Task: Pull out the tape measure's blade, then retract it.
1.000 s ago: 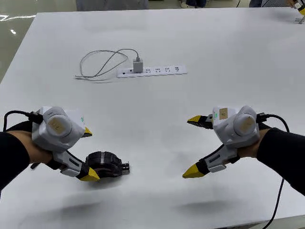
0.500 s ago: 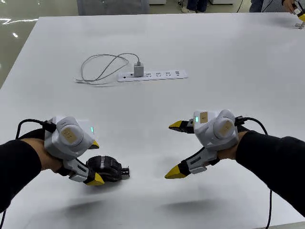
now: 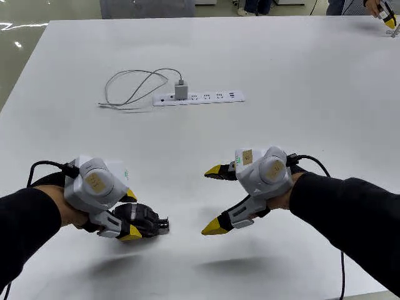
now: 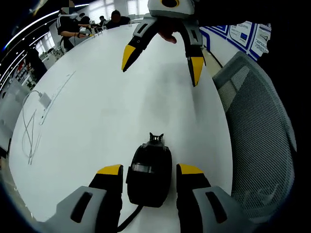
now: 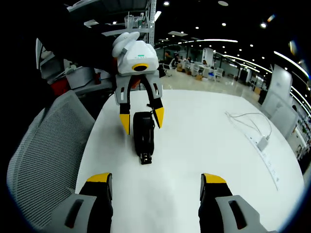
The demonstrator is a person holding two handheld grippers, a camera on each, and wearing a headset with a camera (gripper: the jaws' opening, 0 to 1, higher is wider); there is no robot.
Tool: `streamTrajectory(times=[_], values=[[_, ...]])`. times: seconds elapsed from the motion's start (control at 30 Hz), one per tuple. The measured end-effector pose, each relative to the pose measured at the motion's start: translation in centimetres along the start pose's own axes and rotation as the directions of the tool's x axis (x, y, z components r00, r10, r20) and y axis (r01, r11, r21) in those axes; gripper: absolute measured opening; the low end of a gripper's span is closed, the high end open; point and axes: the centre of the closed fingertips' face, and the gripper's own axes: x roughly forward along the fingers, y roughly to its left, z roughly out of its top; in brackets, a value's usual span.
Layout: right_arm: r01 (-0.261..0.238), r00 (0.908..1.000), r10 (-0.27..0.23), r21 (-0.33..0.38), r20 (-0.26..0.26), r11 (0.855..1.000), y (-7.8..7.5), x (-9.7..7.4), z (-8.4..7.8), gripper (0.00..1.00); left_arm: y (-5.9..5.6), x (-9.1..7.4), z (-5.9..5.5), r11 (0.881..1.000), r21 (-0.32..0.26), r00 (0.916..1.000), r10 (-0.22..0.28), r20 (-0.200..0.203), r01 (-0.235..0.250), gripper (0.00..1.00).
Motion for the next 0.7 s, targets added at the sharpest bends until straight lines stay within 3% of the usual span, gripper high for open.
streamTrajectory(times=[0.07,0.1,0.7], values=[[-0.006,1.0000,0.006,-0.005,0.003,1.000,0.1,0.3,0.2,0.71,-0.1,0.1,-0.1,1.000,-0.002,1.0000,-0.004,-0.004,0.004,0.33],[-0.008,1.0000,0.008,-0.012,0.005,1.000,0.2,0.5,0.4,0.70,0.3,0.0,-0.1,1.000,0.023,0.9998,0.021,-0.003,-0.021,0.30],[-0.047,0.9989,0.047,-0.023,-0.005,0.999,0.5,4.5,1.6,0.56,0.4,0.4,-0.3,0.999,0.023,0.9996,0.025,-0.015,-0.024,0.30]])
